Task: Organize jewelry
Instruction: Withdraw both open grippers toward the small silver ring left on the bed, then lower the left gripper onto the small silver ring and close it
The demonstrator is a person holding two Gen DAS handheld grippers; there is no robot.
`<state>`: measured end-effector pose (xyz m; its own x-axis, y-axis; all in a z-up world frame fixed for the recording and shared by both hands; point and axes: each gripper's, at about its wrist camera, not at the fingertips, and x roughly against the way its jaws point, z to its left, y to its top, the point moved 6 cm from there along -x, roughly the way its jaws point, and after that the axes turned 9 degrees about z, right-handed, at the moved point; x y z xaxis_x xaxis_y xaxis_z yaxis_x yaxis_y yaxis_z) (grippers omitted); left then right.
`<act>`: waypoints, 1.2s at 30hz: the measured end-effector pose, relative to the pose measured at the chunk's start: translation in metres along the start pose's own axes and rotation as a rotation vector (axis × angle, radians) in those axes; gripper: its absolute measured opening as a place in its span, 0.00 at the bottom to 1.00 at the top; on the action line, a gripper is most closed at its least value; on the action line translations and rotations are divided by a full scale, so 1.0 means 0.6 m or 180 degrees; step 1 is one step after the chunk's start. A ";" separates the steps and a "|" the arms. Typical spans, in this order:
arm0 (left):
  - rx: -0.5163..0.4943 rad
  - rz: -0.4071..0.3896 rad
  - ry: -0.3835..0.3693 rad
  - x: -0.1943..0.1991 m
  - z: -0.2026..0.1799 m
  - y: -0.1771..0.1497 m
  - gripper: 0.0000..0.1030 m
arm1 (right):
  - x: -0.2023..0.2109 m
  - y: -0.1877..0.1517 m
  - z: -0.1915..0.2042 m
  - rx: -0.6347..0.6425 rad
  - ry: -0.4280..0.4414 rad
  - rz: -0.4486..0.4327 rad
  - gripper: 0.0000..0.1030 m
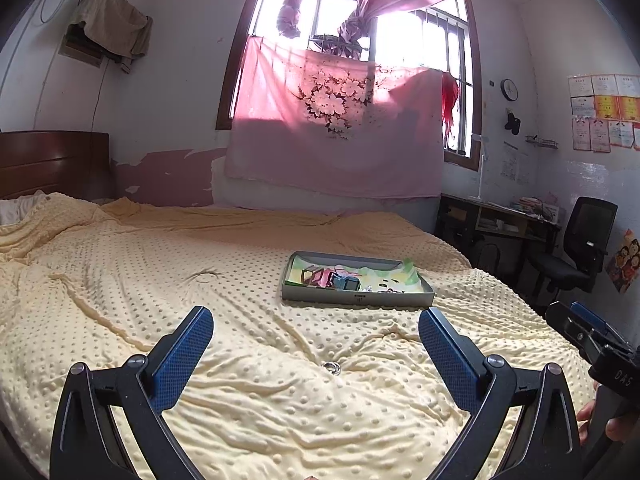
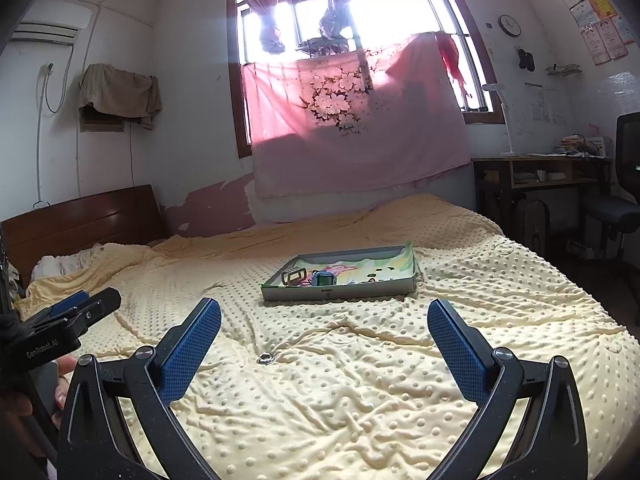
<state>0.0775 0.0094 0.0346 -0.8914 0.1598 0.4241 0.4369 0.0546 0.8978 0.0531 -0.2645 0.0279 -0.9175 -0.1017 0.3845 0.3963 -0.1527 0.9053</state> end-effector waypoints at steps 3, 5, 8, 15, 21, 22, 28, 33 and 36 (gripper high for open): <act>0.0004 -0.0013 0.0022 -0.014 0.003 0.012 1.00 | -0.017 0.008 0.000 0.0011 -0.0002 0.0009 0.99; 0.0013 -0.0010 0.0041 -0.028 0.006 0.020 1.00 | -0.030 0.017 -0.001 0.0033 -0.0013 0.0005 0.99; 0.0032 -0.0034 0.0077 -0.048 0.013 0.034 1.00 | -0.053 0.034 -0.001 0.0063 -0.0003 -0.0032 0.99; 0.0043 -0.0055 0.0134 -0.097 0.024 0.058 1.00 | -0.117 0.070 0.007 0.0068 0.0064 -0.0110 0.99; 0.0033 0.0024 0.0177 -0.157 0.039 0.064 1.00 | -0.184 0.085 0.024 0.0089 0.0127 -0.0101 0.99; 0.0034 0.0047 0.0181 -0.167 0.043 0.064 1.00 | -0.196 0.085 0.026 0.0091 0.0136 -0.0086 0.99; 0.0032 0.0276 0.0112 -0.238 0.065 0.044 1.00 | -0.270 0.066 0.030 0.0134 0.0213 0.0110 0.99; -0.0007 0.0543 -0.0033 -0.285 0.072 0.012 0.98 | -0.321 0.036 0.029 0.0181 0.0352 0.0343 0.99; -0.0059 0.0723 -0.0149 -0.305 0.068 -0.012 0.85 | -0.344 0.013 0.030 0.0207 0.0406 0.0480 0.98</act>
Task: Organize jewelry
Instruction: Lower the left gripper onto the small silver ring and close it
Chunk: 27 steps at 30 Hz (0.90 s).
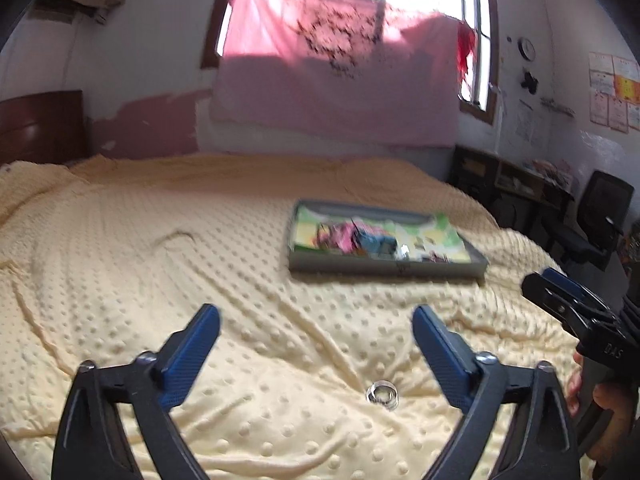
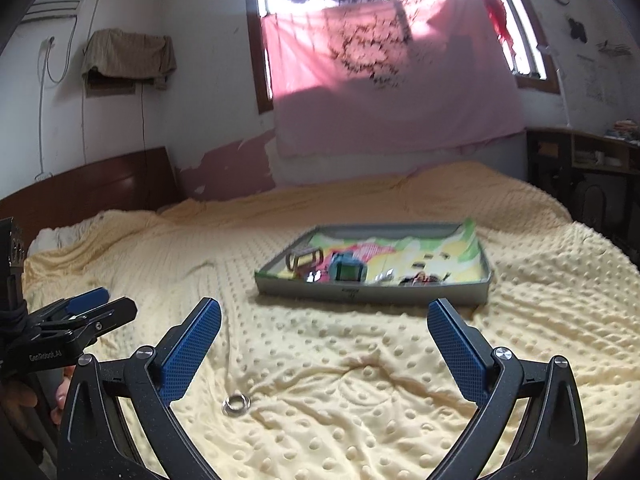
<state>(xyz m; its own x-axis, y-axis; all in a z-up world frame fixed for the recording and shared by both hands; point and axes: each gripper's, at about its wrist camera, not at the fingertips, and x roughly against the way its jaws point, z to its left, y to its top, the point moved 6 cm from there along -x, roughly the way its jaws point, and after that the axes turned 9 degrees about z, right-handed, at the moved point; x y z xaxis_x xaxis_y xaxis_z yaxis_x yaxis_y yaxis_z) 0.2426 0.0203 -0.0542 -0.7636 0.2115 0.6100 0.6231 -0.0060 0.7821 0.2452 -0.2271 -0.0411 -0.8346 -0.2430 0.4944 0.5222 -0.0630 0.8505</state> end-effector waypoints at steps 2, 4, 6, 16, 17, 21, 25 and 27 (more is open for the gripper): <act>-0.0028 0.0136 -0.0080 -0.017 -0.003 -0.011 0.78 | -0.014 -0.012 0.001 0.0005 0.0049 0.0094 0.97; -0.0056 0.0263 -0.0220 -0.032 -0.009 -0.025 0.73 | -0.027 -0.025 0.004 0.0024 0.0121 0.0199 0.94; -0.0096 0.0337 -0.0290 -0.042 -0.014 -0.035 0.66 | -0.038 -0.036 0.008 0.0047 0.0187 0.0294 0.89; -0.0202 0.0745 -0.0768 -0.089 -0.043 -0.063 0.29 | -0.084 -0.085 0.025 0.0156 0.0490 0.0739 0.40; -0.0194 0.0789 -0.0803 -0.095 -0.045 -0.066 0.27 | -0.086 -0.087 0.027 0.0171 0.0513 0.0758 0.35; -0.0182 0.0926 -0.0894 -0.111 -0.052 -0.073 0.19 | -0.093 -0.095 0.039 0.0265 0.0583 0.0836 0.29; -0.0150 0.1084 -0.0939 -0.131 -0.057 -0.081 0.15 | -0.099 -0.102 0.054 0.0374 0.0607 0.0902 0.24; -0.0132 0.1162 -0.0938 -0.141 -0.058 -0.085 0.15 | -0.100 -0.102 0.056 0.0397 0.0623 0.0917 0.24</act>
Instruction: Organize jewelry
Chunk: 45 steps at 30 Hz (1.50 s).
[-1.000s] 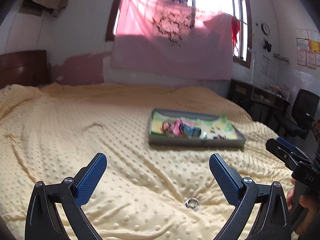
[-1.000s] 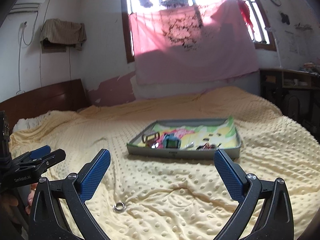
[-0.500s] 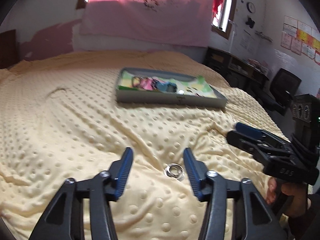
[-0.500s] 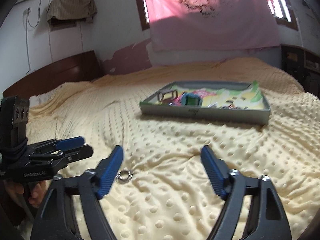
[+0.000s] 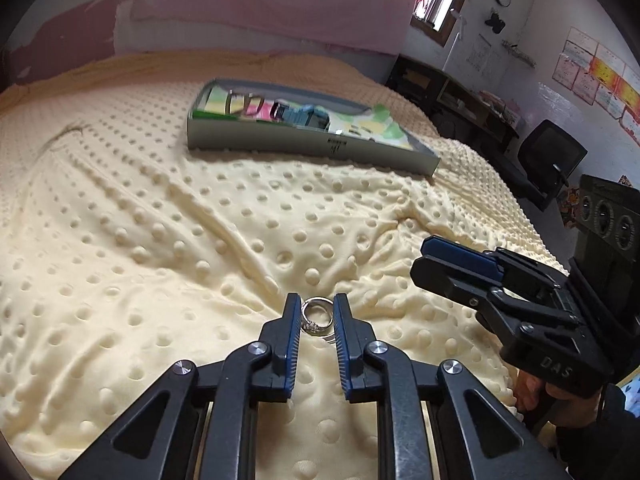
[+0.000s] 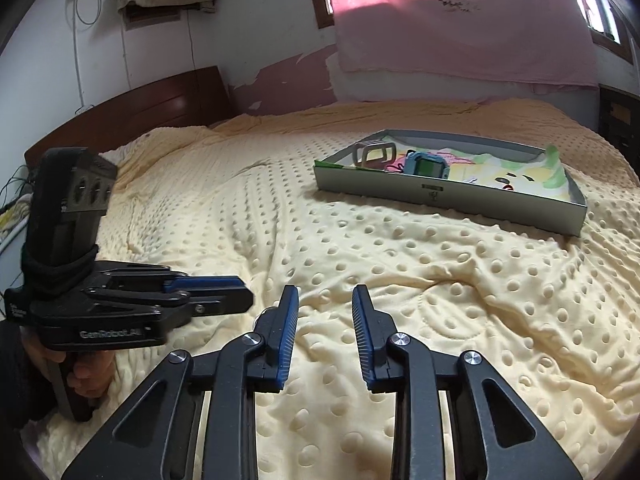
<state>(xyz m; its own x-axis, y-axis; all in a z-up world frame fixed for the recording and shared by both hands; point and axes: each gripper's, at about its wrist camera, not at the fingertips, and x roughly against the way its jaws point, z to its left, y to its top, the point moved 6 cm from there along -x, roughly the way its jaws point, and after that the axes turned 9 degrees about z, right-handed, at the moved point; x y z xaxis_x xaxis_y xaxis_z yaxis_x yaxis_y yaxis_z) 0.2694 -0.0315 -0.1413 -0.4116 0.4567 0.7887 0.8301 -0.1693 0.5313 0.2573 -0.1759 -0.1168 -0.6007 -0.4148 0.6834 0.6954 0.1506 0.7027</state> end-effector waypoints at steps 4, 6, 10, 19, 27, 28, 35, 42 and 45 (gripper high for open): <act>0.0052 0.0117 -0.0010 -0.015 0.004 -0.002 0.15 | -0.005 -0.001 0.003 0.0029 0.0036 0.0042 0.24; 0.0069 0.0166 -0.0023 -0.021 0.006 -0.004 0.15 | -0.007 -0.002 0.003 0.0029 0.0047 0.0057 0.24; 0.0079 0.0245 -0.0028 -0.030 0.007 -0.004 0.15 | -0.008 -0.003 0.003 0.0026 0.0061 0.0072 0.24; 0.0158 0.0361 0.0021 -0.050 0.012 0.002 0.06 | -0.020 -0.006 0.006 0.0045 0.0097 0.0180 0.24; 0.0257 0.0279 -0.0025 -0.037 0.024 -0.006 0.04 | -0.048 -0.010 0.018 0.0128 0.0198 0.0397 0.21; 0.0265 0.0268 -0.0041 -0.035 0.024 -0.007 0.04 | -0.052 -0.011 0.019 0.0138 0.0212 0.0426 0.16; 0.0373 0.0213 -0.0146 -0.029 0.033 -0.009 0.03 | -0.077 -0.017 0.029 0.0194 0.0300 0.0636 0.15; 0.0483 0.0104 -0.0149 -0.016 0.043 -0.012 0.03 | -0.092 -0.015 0.041 0.0272 0.0315 0.0746 0.15; 0.0566 0.0035 -0.0247 -0.005 0.052 -0.014 0.03 | -0.093 -0.013 0.043 0.0281 0.0327 0.0762 0.15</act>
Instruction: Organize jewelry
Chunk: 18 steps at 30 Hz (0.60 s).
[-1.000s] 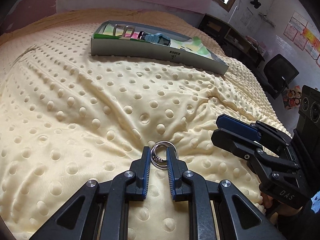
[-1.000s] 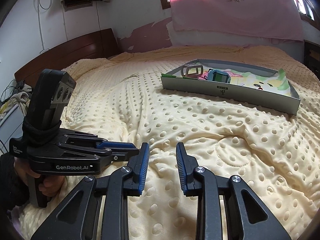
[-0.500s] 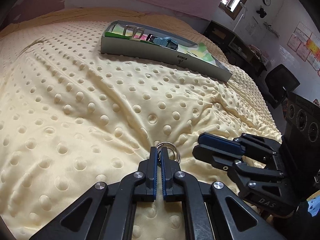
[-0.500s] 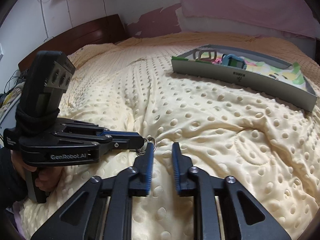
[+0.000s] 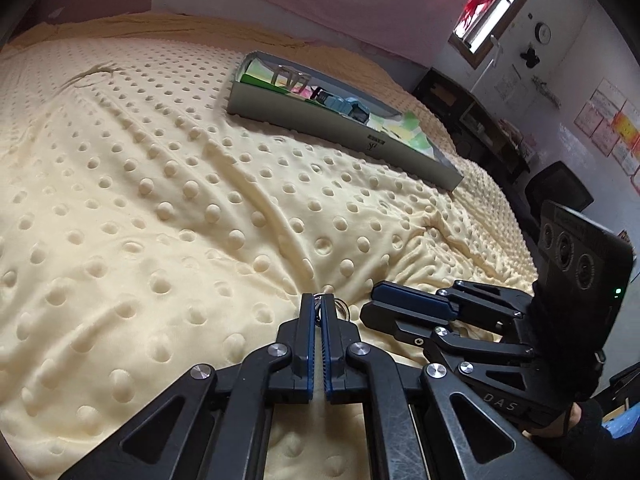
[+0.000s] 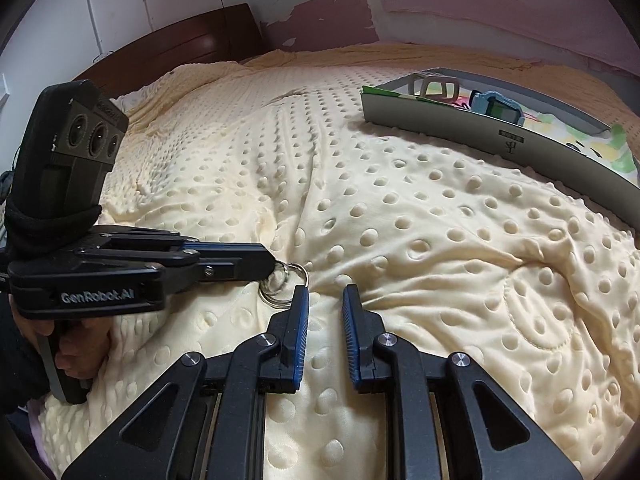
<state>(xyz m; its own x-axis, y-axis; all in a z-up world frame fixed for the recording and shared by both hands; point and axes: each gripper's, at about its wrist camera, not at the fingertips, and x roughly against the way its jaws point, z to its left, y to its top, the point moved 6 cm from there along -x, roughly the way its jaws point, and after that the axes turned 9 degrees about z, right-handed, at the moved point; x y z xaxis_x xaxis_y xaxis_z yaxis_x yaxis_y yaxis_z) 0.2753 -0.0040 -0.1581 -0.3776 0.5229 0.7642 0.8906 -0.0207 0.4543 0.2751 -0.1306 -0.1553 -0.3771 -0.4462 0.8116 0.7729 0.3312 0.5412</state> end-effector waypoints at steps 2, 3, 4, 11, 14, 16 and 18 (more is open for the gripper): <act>0.0047 -0.0009 -0.0003 0.002 0.006 0.000 0.03 | 0.001 0.002 0.000 0.0000 0.0011 0.0000 0.15; 0.0061 -0.0018 -0.0002 0.003 0.007 0.000 0.03 | 0.001 0.004 0.001 -0.0002 0.0023 0.0001 0.15; 0.0071 -0.0031 0.0009 0.003 0.008 0.000 0.03 | 0.000 0.006 0.001 -0.0002 0.0033 0.0004 0.15; 0.0200 -0.0154 0.0076 0.014 0.023 0.001 0.03 | -0.010 0.013 0.010 0.0038 0.0110 0.0079 0.15; 0.0299 -0.0205 -0.0058 0.020 0.033 0.001 0.03 | -0.012 0.020 0.009 0.0005 0.0166 0.0072 0.15; 0.0362 -0.0226 -0.0108 0.023 0.039 0.001 0.03 | -0.010 0.026 0.007 -0.0037 0.0216 0.0046 0.15; 0.0396 -0.0248 -0.0119 0.025 0.043 0.000 0.03 | -0.012 0.031 0.007 -0.0061 0.0257 0.0053 0.15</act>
<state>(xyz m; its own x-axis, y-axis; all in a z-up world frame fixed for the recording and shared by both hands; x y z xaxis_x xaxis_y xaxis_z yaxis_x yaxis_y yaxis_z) 0.2761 0.0256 -0.1584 -0.4393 0.5502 0.7101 0.8843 0.1258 0.4496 0.2900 -0.1177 -0.1503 -0.3225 -0.5065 0.7997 0.7887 0.3233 0.5229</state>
